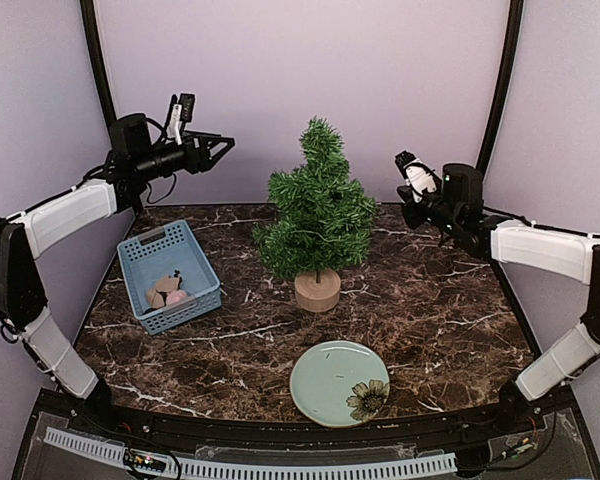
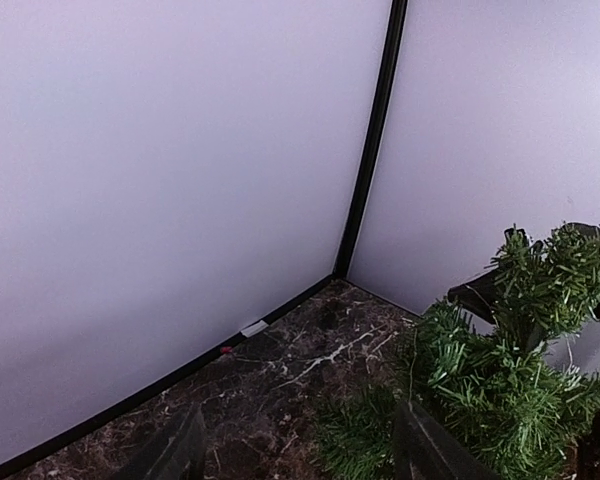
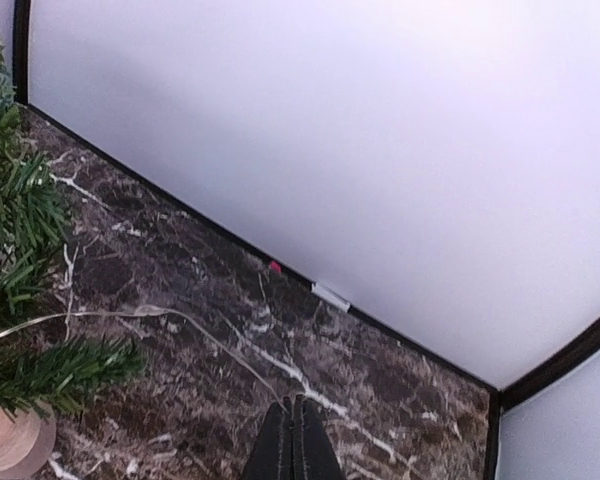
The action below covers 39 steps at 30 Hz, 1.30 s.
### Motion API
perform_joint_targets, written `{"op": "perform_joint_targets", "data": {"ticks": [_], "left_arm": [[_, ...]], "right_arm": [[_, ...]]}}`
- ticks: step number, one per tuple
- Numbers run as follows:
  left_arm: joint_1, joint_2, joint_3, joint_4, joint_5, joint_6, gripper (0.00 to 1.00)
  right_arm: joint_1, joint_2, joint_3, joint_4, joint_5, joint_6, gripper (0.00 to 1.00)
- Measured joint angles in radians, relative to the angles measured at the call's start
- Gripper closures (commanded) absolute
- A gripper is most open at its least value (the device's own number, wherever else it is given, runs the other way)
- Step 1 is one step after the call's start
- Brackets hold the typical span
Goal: Decorate the small christmas tree
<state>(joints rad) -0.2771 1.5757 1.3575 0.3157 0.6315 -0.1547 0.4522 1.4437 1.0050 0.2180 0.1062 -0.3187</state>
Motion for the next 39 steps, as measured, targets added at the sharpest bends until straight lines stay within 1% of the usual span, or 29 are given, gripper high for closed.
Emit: {"op": "perform_joint_targets", "data": {"ticks": [3,7,11,13,17,22,26,30,34,39], "left_arm": [[0.011,0.083,0.08,0.003,0.075,-0.019,0.3],[0.011,0.18,0.169,0.017,0.179,-0.023,0.3],[0.011,0.26,0.195,0.081,0.261,-0.022,0.3],[0.011,0.304,0.206,0.108,0.298,-0.016,0.3],[0.004,0.383,0.245,0.127,0.331,0.018,0.3],[-0.008,0.461,0.302,0.179,0.359,0.052,0.3],[-0.026,0.542,0.394,0.199,0.389,0.09,0.29],[-0.049,0.597,0.45,0.202,0.401,0.137,0.29],[-0.072,0.663,0.503,0.206,0.409,0.172,0.29],[-0.098,0.771,0.611,0.207,0.425,0.181,0.31]], "right_arm": [[-0.029,0.046,-0.015,0.118,-0.092,-0.029,1.0],[-0.07,0.135,-0.002,0.272,-0.256,-0.021,1.0],[-0.094,0.249,0.071,0.394,-0.416,0.026,1.0],[-0.1,0.319,0.132,0.457,-0.504,0.064,1.0],[-0.103,0.418,0.201,0.578,-0.622,0.154,1.0],[-0.105,0.546,0.3,0.758,-0.757,0.321,1.0],[-0.105,0.657,0.405,0.902,-0.844,0.482,1.0],[-0.105,0.766,0.521,1.011,-0.91,0.637,1.0],[-0.105,0.823,0.583,1.047,-0.948,0.72,1.0],[-0.1,0.848,0.627,1.046,-0.971,0.747,1.0]]}}
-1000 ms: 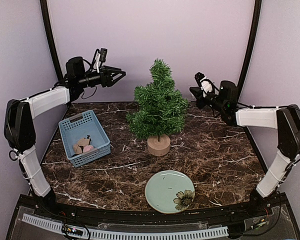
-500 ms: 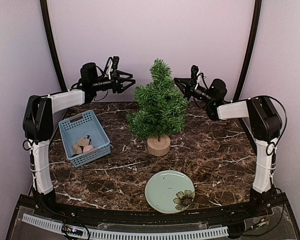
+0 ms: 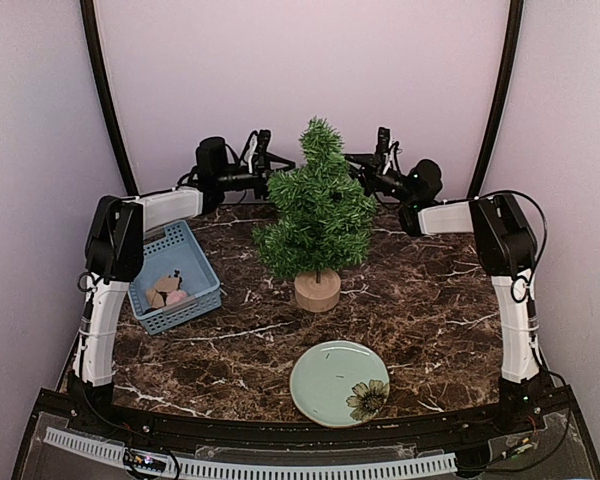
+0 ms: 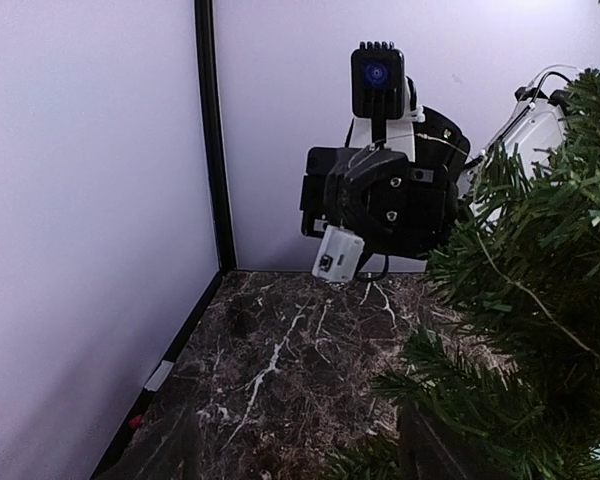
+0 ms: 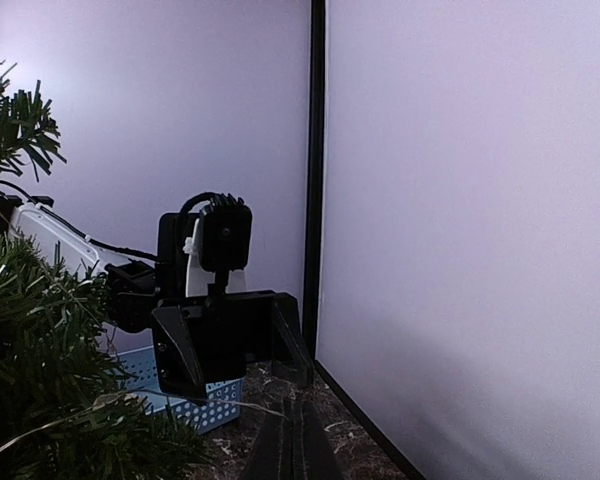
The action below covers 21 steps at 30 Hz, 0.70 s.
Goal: Decorate the small christmas tree
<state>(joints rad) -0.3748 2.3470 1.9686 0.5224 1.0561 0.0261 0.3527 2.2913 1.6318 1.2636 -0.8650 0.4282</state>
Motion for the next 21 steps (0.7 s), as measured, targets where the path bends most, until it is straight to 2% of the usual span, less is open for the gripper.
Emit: {"op": "perform_joint_targets", "data": {"ticks": [11,21], "left_arm": [[-0.037,0.13,0.166,0.039,0.062,-0.014,0.35],[-0.067,0.165,0.219,0.101,0.108,-0.048,0.39]], "right_arm": [[0.015,0.043,0.047,0.001,-0.034,0.03,1.0],[0.034,0.087,0.079,0.001,-0.056,0.064,0.99]]}}
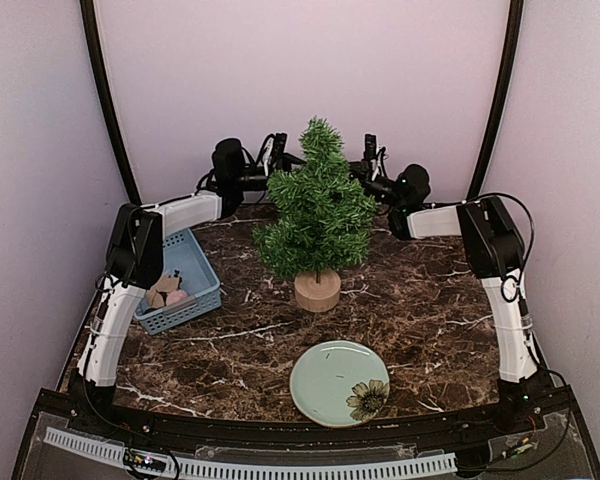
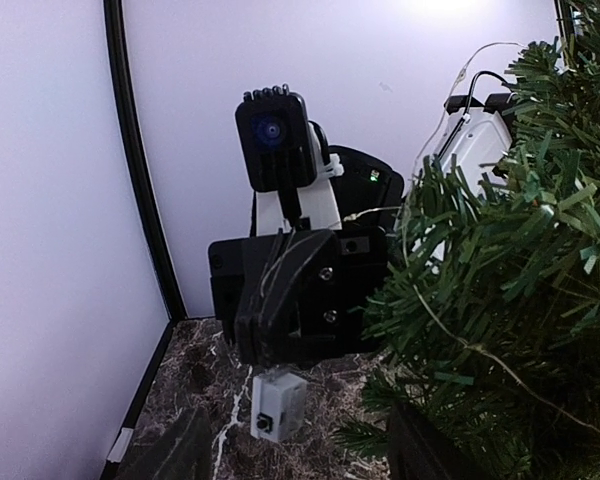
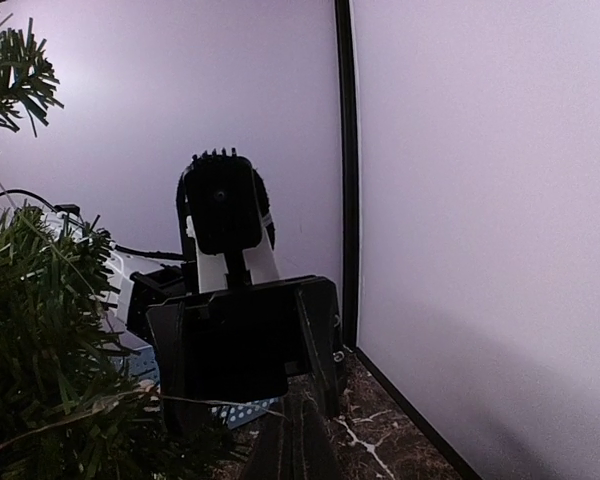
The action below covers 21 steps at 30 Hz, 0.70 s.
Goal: Decorate the small christmas tree
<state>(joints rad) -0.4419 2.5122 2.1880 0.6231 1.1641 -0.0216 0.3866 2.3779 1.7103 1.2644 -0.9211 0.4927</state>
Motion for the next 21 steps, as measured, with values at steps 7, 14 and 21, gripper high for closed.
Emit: {"op": "perform_joint_targets", "data": {"ticks": [7,14,21], "left_arm": [[-0.007,0.016,0.003,0.017,0.007,-0.021,0.51],[-0.008,0.022,0.005,0.091,0.026,-0.089,0.55],[-0.013,0.022,0.018,0.135,0.035,-0.123,0.74]], "right_arm": [[0.008,0.023,0.048,0.009,0.001,0.015,0.99],[0.012,0.044,0.056,0.006,0.002,0.015,0.99],[0.012,0.049,0.058,0.006,0.006,0.015,0.98]]}}
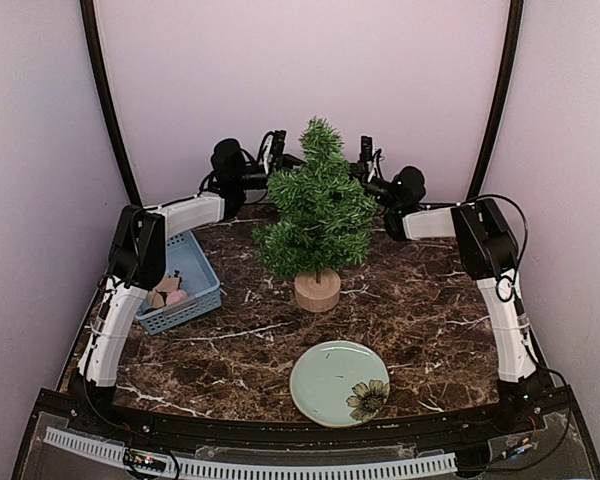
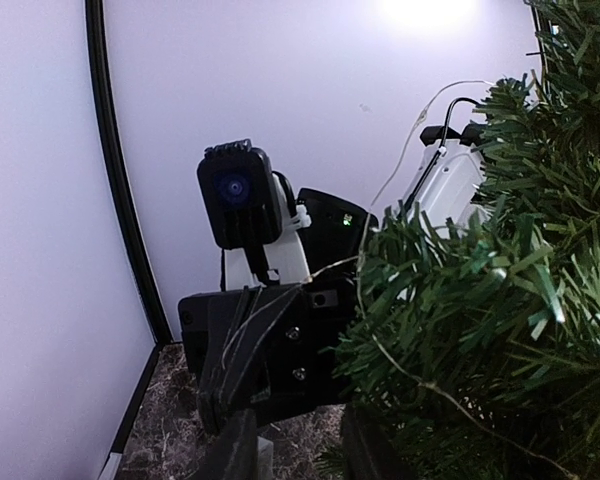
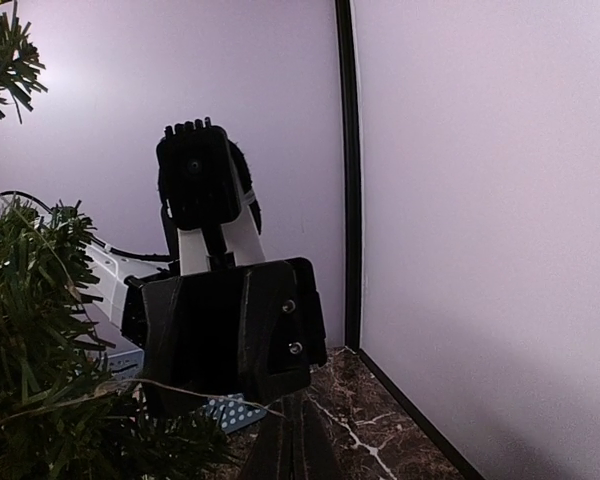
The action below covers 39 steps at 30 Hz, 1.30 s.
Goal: Decorate the small christmas tree
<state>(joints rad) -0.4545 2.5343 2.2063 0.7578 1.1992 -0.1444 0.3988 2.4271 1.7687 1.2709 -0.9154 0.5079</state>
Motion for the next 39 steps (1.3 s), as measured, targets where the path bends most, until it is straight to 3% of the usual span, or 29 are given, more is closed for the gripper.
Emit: {"op": "perform_joint_targets", "data": {"ticks": [6,10,19,25,26,29,32,39], "left_arm": [[0.0,0.0,0.002,0.007,0.007,-0.011,0.92],[0.001,0.0,0.002,0.016,0.013,-0.025,0.99],[0.013,0.0,-0.018,0.078,0.016,-0.071,1.0],[0.027,0.0,-0.06,0.108,0.014,-0.095,1.0],[0.032,-0.001,-0.068,0.113,0.013,-0.097,0.99],[0.041,-0.011,-0.098,0.122,0.009,-0.099,0.77],[0.047,-0.037,-0.148,0.123,-0.015,-0.079,0.63],[0.058,-0.09,-0.188,0.091,-0.057,-0.021,0.6]], "right_arm": [[0.0,0.0,0.014,0.001,0.004,0.003,0.97],[0.0,0.0,0.014,0.0,0.013,0.002,0.95],[0.0,0.0,0.011,0.002,0.031,0.003,0.91],[-0.001,0.0,-0.003,0.014,0.04,0.01,1.0],[-0.002,0.0,-0.008,0.017,0.04,0.014,1.0],[-0.007,0.0,-0.013,0.031,0.046,0.029,1.0],[-0.01,0.0,-0.015,0.069,0.058,0.066,1.0],[-0.034,0.0,-0.018,0.18,0.105,0.169,1.0]]}}
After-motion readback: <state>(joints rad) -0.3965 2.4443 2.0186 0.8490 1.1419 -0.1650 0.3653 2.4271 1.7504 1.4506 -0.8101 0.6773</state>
